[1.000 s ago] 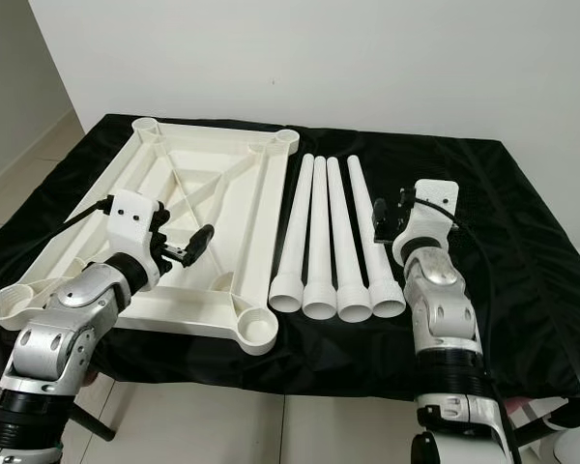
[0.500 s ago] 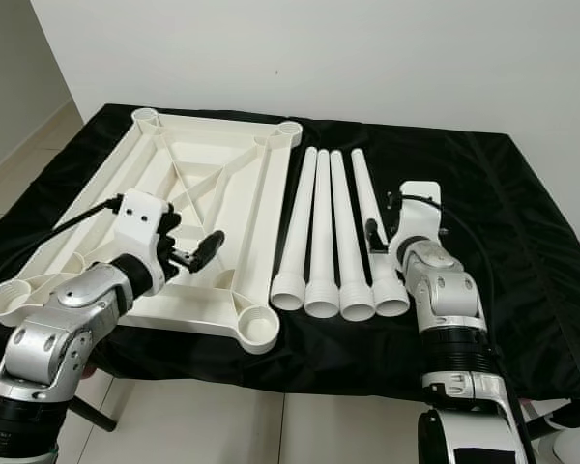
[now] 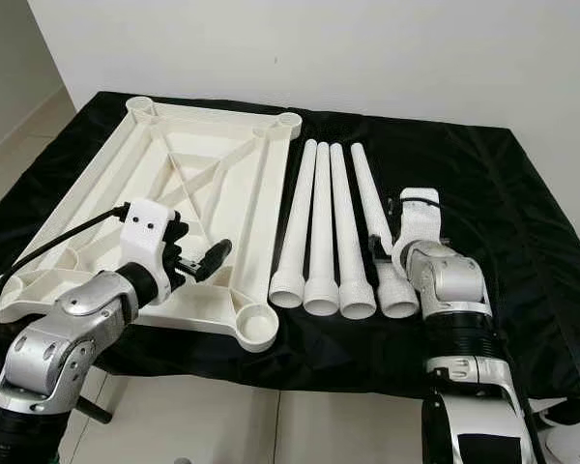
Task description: Building children table
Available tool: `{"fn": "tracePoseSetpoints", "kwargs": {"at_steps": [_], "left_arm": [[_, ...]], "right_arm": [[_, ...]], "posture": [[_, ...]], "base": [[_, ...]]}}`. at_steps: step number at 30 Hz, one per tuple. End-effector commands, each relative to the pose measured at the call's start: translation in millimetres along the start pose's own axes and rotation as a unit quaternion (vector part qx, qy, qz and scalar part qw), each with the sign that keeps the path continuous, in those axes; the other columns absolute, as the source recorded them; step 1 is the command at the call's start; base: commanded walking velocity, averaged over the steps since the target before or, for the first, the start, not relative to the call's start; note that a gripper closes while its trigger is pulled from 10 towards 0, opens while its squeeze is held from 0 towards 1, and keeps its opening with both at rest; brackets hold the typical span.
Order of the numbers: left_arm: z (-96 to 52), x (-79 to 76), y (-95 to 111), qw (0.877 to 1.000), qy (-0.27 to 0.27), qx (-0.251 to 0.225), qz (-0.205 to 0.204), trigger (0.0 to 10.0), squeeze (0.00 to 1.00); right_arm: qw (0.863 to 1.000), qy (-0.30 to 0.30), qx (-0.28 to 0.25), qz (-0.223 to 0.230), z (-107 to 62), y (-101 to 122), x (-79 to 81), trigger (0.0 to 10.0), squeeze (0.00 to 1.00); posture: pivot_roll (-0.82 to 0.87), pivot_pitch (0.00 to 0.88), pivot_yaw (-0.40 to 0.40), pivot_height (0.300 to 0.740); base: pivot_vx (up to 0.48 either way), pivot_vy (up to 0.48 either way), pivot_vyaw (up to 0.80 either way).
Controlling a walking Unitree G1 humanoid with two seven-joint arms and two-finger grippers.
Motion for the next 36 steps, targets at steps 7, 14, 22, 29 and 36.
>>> {"fn": "tracePoseSetpoints", "kwargs": {"at_steps": [7,14,22,29,36], "left_arm": [[-0.9,-6.0,-1,1.0,-0.018,0.003,-0.007,10.0,0.0],[-1.5,-5.7,0,1.0,-0.015,0.004,-0.007,10.0,0.0],[-2.1,-4.8,1,1.0,-0.027,0.012,-0.003,10.0,0.0],[-5.0,-4.9,4,0.997,-0.072,0.018,0.018,10.0,0.0],[-4.8,5.6,16,0.996,-0.085,0.0,-0.022,10.0,0.0]], "right_arm": [[0.996,0.01,0.085,0.022,7.2,-30,6.0,10.0,0.0],[0.995,-0.001,0.097,0.033,9.1,-36,3.8,0.0,0.0],[0.992,-0.015,0.109,0.063,10.2,-37,-2.1,0.0,0.0],[0.989,-0.023,0.105,0.099,11.2,-40,-3.5,0.0,0.0],[0.992,-0.01,0.027,0.12,7.8,-14,-3.8,10.0,0.0]], "posture": [[-0.08,0.117,-0.029,0.74],[-0.08,0.116,-0.025,0.74],[-0.08,0.126,-0.011,0.74],[-0.07,0.128,0.013,0.74],[-0.07,0.125,0.022,0.74]], "base": [[0.0,0.0,0.0],[0.0,0.0,0.0],[0.0,0.0,0.0],[0.0,0.0,0.0],[0.0,0.0,0.0]]}}
Point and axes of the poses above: a point about 5 cm out from each wrist's last joint towards the gripper, its own z axis pointing out of the wrist towards the gripper, its own y axis along the axis of the wrist's last joint, x = y × z, the point moved 1 cm from there along z, pointing out of the wrist towards the gripper, and after that the axes turned 6 degrees about z, right-handed, at the moved point
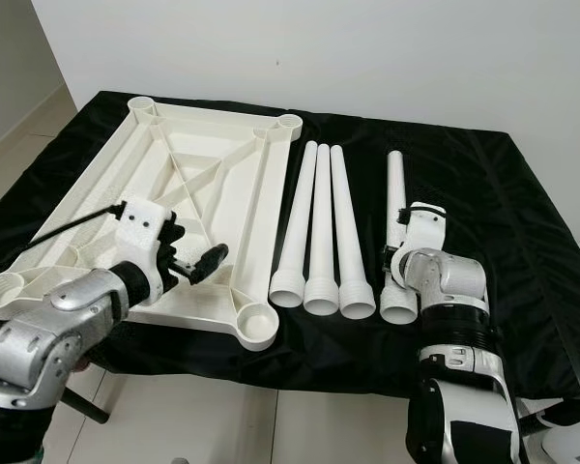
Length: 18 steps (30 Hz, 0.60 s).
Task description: Building children table
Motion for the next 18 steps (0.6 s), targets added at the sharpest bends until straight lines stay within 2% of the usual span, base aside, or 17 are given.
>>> {"fn": "tracePoseSetpoints", "kwargs": {"at_steps": [1,10,11,18], "left_arm": [[-1.9,-6.6,3,0.997,-0.076,-0.006,-0.006,10.0,0.0],[-1.4,1.8,6,0.997,-0.078,-0.007,0.006,10.0,0.0],[-0.6,4.0,8,0.997,-0.079,-0.007,0.005,10.0,0.0],[1.9,6.8,8,0.997,-0.08,-0.004,0.02,10.0,0.0]], "right_arm": [[1.0,0.005,0.006,0.023,2.4,-5,-3.3,10.0,0.0],[0.995,0.041,-0.05,0.075,-3.5,28,-3.0,10.0,0.0],[0.993,0.057,-0.081,0.067,-6.6,39,0.3,10.0,0.0],[0.988,0.085,-0.108,0.071,-9.0,51,4.2,10.0,0.0]], "posture": [[-0.08,0.123,0.023,0.74],[-0.08,0.101,0.019,0.74],[-0.08,0.099,0.02,0.74],[-0.09,0.078,0.017,0.74]], "base": [[0.0,0.0,0.0],[0.0,0.0,0.0],[0.0,0.0,0.0],[0.0,0.0,0.0]]}}
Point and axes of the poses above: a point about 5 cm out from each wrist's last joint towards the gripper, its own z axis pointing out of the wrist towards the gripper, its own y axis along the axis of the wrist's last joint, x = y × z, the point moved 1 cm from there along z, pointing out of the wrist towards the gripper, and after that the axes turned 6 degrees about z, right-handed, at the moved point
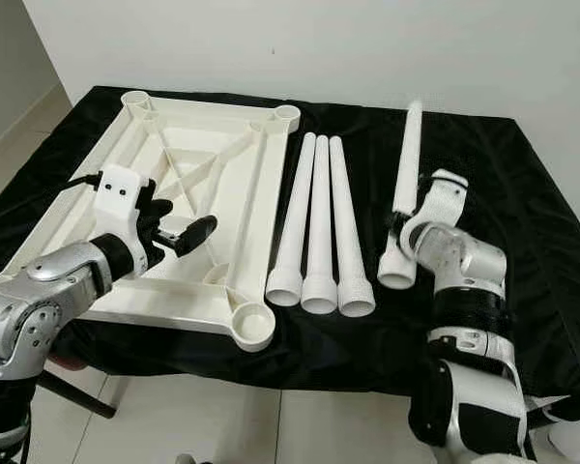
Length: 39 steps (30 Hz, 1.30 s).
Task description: Building children table
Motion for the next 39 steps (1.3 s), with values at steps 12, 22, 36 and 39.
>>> {"fn": "tracePoseSetpoints", "kwargs": {"at_steps": [12,22,36,39], "left_arm": [[13.5,2.6,31,0.995,-0.078,-0.053,-0.022,10.0,0.0],[27.0,-5.0,70,0.981,-0.133,-0.11,-0.091,10.0,0.0],[42.5,-14.1,81,0.955,-0.204,-0.094,-0.194,10.0,0.0],[43.4,-13.9,82,0.955,-0.203,-0.093,-0.195,10.0,0.0]], "right_arm": [[0.965,0.216,-0.138,0.047,-23.5,27,49.5,10.0,0.0],[0.93,0.326,-0.167,0.02,-40.9,13,81.0,10.0,0.0],[0.882,0.44,-0.165,-0.04,-63.7,-24,96.9,10.0,0.0],[0.88,0.444,-0.163,-0.039,-64.2,-25,97.0,10.0,0.0]], "posture": [[-0.07,0.073,0.017,0.74],[-0.07,0.08,0.029,0.74],[-0.05,0.075,0.024,0.74],[-0.05,0.075,0.023,0.74]], "base": [[0.0,0.0,0.0],[0.0,0.0,0.0],[0.0,0.0,0.0],[0.0,0.0,0.0]]}}
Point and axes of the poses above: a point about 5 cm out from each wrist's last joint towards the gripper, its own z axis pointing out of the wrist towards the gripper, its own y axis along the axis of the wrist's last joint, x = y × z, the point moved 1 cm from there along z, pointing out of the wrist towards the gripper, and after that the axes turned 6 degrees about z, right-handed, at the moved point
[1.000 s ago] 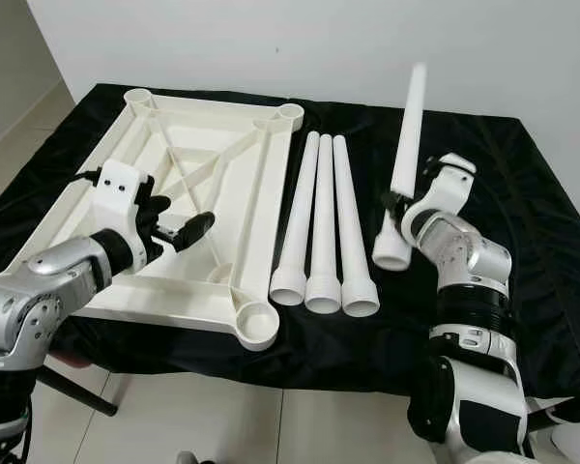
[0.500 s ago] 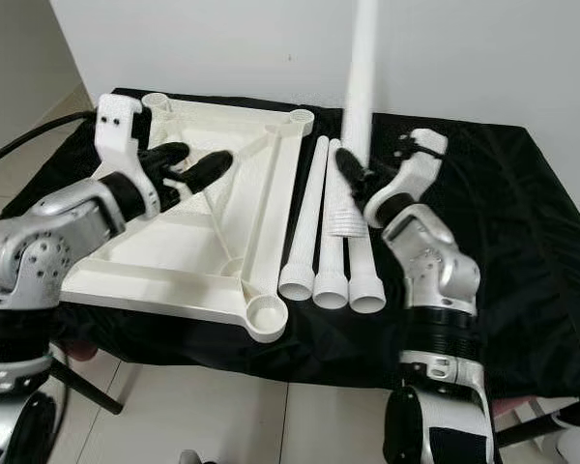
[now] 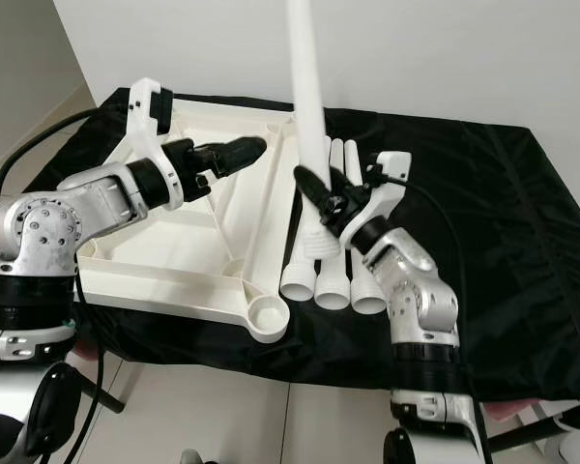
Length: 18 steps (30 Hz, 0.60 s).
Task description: Building children table
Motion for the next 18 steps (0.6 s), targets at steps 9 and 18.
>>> {"fn": "tracePoseSetpoints", "kwargs": {"at_steps": [9,18], "left_arm": [[7.4,-7.3,13,0.998,-0.065,-0.004,0.005,10.0,0.0],[25.2,-28.2,17,0.993,-0.115,-0.001,-0.002,10.0,0.0]], "right_arm": [[0.998,0.067,-0.004,-0.006,-3.4,1,16.1,10.0,0.0],[0.988,0.153,0.012,-0.005,-8.6,-3,39.8,10.0,0.0]], "posture": [[-0.05,0.075,0.024,0.74],[-0.07,0.05,0.021,0.74]], "base": [[0.0,0.0,0.0],[0.0,0.0,0.0]]}}
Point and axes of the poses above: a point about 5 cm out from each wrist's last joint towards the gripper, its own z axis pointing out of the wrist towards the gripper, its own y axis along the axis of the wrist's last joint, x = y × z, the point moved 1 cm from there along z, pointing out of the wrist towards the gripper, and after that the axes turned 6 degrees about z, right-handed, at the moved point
